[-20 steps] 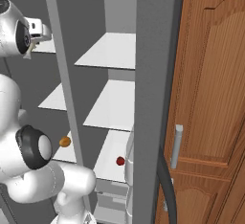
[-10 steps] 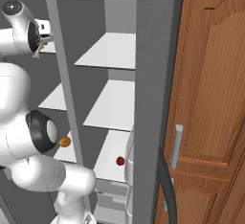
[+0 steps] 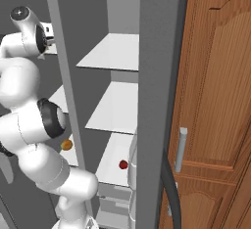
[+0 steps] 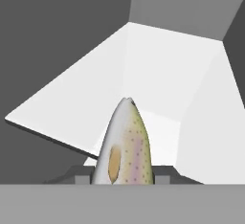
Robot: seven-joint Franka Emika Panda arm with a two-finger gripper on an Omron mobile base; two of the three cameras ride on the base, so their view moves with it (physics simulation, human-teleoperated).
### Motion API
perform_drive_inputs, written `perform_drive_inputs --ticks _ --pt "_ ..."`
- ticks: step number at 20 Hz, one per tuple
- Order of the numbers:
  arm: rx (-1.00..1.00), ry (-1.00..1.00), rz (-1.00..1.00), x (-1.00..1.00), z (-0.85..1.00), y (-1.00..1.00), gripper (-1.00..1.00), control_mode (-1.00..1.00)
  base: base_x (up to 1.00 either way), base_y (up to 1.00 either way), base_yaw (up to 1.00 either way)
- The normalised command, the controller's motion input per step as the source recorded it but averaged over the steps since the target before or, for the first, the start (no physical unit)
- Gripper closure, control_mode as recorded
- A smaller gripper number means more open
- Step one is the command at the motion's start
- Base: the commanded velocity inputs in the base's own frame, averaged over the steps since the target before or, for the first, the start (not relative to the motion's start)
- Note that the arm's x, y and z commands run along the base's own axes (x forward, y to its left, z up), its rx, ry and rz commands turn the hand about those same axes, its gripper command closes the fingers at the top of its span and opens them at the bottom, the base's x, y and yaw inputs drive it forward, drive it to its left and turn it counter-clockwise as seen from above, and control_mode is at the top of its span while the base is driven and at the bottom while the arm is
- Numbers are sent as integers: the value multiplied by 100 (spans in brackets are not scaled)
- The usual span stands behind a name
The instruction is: There's a fish in the fridge that needs to be moved to the freezer for freezing. Pick up the fish from the fridge, place it on any shelf in the freezer, and close the fridge and freezer doors when done.
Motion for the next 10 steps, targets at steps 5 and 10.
perform_drive_inputs --ticks 5,10 --pt "-3 0 -2 55 -7 29 100 -100 0 0 0" --pt "-1 0 -1 53 -16 19 100 -100 0 0 0"
